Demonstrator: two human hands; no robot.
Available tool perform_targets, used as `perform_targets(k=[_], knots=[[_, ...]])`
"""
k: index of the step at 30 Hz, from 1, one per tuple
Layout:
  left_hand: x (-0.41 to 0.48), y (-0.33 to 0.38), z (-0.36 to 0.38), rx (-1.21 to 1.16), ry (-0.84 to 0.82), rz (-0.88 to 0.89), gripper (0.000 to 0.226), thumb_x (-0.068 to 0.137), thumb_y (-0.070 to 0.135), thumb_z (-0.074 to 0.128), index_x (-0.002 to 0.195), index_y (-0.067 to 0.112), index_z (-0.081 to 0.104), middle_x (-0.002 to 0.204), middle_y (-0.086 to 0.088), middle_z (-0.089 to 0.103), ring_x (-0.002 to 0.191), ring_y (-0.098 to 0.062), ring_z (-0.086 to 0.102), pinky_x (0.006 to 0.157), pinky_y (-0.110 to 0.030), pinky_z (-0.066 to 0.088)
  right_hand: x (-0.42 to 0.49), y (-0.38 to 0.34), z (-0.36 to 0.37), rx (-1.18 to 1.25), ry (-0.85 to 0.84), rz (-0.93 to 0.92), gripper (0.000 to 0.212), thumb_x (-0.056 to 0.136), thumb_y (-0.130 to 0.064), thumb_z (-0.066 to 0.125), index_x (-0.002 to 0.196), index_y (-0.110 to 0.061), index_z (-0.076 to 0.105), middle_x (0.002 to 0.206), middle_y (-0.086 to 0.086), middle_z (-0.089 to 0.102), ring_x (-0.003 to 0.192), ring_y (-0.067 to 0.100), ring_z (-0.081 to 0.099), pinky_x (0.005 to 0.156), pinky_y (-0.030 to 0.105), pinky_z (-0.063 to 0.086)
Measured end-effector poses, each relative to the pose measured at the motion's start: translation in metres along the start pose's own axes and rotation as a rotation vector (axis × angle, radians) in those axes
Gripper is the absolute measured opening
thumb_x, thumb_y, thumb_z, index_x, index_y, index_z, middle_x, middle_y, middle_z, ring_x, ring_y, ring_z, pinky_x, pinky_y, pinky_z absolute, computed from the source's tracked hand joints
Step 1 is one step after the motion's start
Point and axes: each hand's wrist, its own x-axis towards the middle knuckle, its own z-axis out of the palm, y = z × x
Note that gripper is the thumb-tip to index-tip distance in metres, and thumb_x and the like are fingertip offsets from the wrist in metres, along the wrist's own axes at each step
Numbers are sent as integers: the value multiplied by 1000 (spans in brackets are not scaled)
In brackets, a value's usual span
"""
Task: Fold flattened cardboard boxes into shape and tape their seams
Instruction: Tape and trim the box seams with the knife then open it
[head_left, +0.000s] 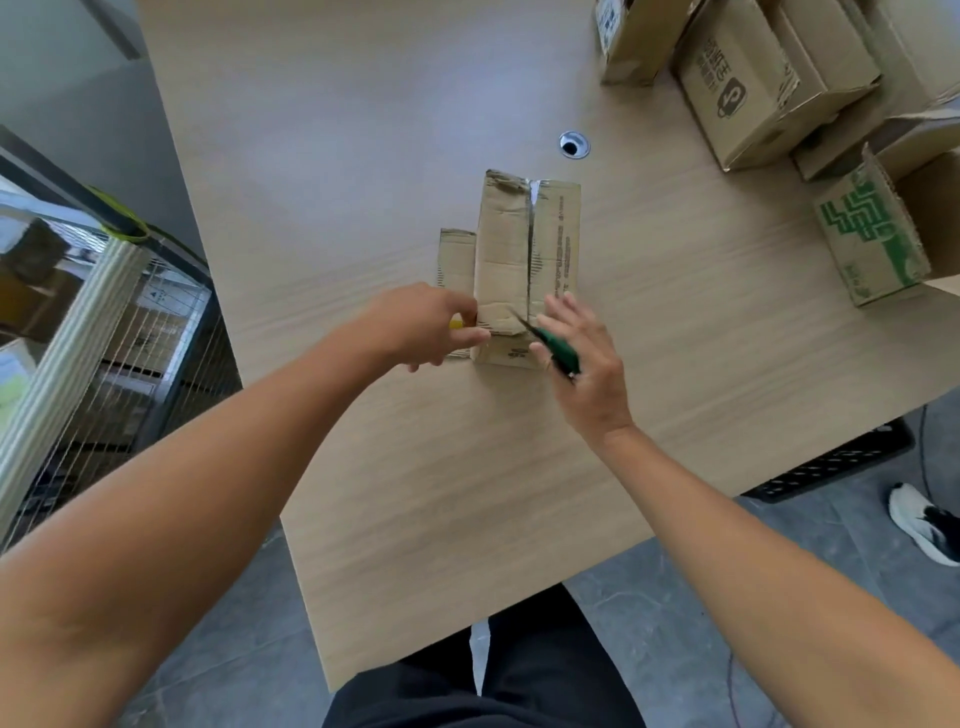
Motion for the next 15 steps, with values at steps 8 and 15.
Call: perform_targets(k=[8, 15], knots=[[14, 8, 3, -187, -25, 15, 34, 91, 70, 50, 88, 37, 57, 62, 20, 69, 41, -8, 63, 63, -30, 51, 21, 41, 6, -4, -45, -149, 48, 95, -28, 71, 132, 1, 64, 144, 18, 57, 144, 39, 42, 118, 53, 36], [11, 40, 17, -199, 64, -27, 32, 93, 65, 50, 89, 34, 58, 57, 13, 68, 37, -7, 60, 53, -25, 45, 32, 34, -6, 22, -89, -39, 33, 93, -23, 74, 124, -12, 72, 137, 7, 65, 140, 27, 50, 122, 57, 24]])
